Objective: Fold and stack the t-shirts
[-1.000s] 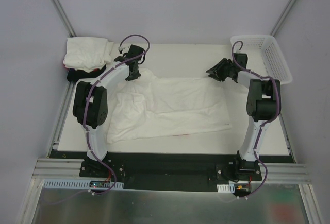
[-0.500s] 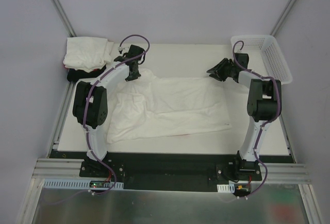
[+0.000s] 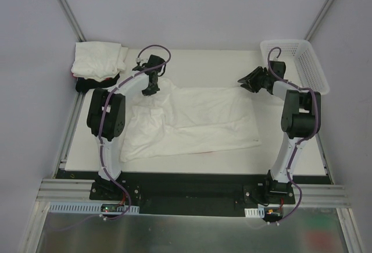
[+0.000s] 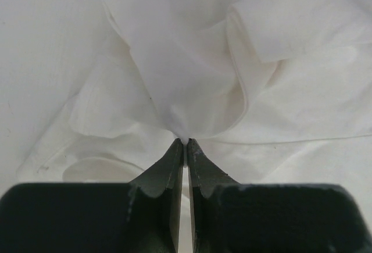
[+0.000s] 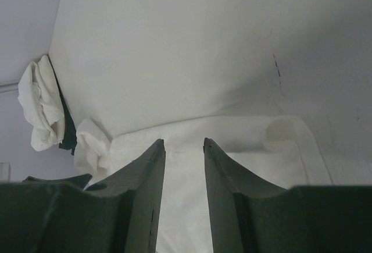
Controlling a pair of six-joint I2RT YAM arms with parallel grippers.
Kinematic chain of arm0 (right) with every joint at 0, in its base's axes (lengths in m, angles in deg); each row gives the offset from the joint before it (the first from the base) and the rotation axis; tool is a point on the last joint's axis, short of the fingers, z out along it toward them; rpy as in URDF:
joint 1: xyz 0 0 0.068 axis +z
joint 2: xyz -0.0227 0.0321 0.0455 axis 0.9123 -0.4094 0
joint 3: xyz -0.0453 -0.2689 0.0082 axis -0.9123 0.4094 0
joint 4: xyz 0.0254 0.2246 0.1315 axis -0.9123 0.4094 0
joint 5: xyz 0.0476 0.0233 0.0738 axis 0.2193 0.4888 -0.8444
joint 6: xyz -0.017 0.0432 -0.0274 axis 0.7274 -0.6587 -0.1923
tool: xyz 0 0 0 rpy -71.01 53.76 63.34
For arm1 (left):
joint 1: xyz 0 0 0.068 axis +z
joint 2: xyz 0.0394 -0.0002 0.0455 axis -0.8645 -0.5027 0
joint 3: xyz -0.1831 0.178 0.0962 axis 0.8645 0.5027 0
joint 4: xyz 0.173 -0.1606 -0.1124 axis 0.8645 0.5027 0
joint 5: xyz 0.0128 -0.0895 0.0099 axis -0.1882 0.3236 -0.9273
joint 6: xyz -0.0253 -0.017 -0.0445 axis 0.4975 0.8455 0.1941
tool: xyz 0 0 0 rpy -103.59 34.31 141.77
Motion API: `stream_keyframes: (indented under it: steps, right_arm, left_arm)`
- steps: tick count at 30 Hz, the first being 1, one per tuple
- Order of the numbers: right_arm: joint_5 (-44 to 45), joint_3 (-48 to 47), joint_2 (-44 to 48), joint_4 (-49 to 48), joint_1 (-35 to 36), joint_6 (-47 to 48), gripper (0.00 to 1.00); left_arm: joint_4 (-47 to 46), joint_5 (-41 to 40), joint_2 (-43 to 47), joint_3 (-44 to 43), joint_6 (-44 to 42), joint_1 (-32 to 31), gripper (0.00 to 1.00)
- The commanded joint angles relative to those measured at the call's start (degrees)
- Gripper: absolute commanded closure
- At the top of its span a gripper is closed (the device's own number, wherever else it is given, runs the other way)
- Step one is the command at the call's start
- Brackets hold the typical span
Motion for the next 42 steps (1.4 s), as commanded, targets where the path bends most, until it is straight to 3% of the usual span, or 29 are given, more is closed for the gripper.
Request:
stream_keyframes:
  steps: [1, 7, 12, 21, 42]
  right_arm:
    - [0.6, 0.7, 2.4, 1.4, -0.8, -1.5, 0.64]
    - [0.5, 0.9, 2.3, 0.9, -0.8, -1.8, 0.64]
    - [0.5, 1.1, 2.3, 0.7, -0.8, -1.9, 0.64]
    - [0.3, 1.4, 2.1, 0.3, -0.8, -2.2, 0.65]
    - [-0.1, 1.4, 1.3, -0.5, -0.7, -2.6, 0.66]
  left_arm:
    - [0.5, 0.1, -0.1, -1.1, -0.2, -0.1, 0.94]
    - [0.5, 0.3, -0.1, -1.2, -0.2, -0.1, 0.9]
    - [0.5, 0.8, -0.4, -1.7, -0.6, -0.1, 0.77]
    - [0.3, 0.4, -0.1, -1.4, -0.4, -0.1, 0.83]
    - [0.5, 1.9, -0.5, -4.1, -0.9, -0.5, 0.83]
